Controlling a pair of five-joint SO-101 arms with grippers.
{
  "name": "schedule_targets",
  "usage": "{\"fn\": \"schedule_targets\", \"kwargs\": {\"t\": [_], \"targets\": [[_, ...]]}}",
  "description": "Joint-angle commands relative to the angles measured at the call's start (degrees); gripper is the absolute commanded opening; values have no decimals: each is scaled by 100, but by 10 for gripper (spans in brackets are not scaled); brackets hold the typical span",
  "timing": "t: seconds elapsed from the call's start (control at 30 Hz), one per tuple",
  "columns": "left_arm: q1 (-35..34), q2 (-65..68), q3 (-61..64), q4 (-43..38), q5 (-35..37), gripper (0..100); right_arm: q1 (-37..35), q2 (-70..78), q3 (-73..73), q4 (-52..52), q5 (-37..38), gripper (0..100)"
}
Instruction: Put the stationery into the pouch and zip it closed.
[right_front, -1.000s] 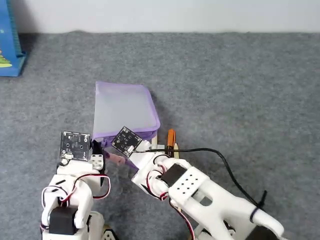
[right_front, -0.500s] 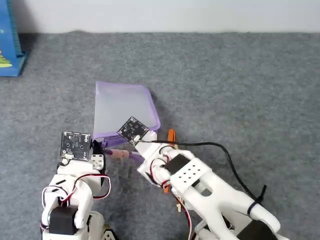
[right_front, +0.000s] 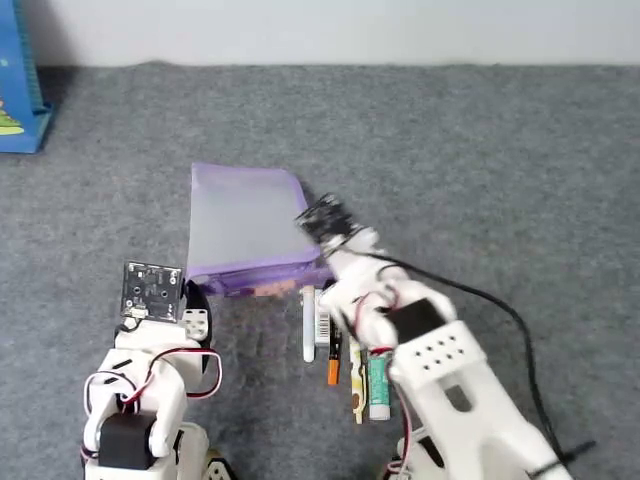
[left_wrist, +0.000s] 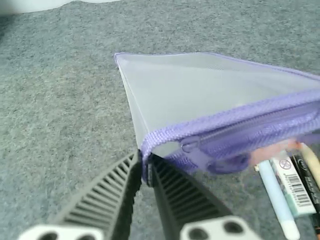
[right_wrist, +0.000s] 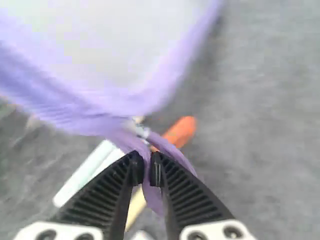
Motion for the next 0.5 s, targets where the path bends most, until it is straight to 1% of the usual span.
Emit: {"fn": "schedule_targets", "kwargs": {"t": [0.0,0.1,0.17,0.27,0.47], "targets": [[-44,-53,-66,-70,44,11,620,-514,-290,40,62,8],[-44,-53,-66,-70,44,11,1103,-646,-308,13,88,8],[-44,-53,-66,-70,44,11,1481,-716,-325,-4,273,8],[-44,-53,-66,-70,44,11,1991,-778,-360,-180,334,8],[-44,-53,-66,-70,44,11,2475,-752,-378,-435,369,8]]}}
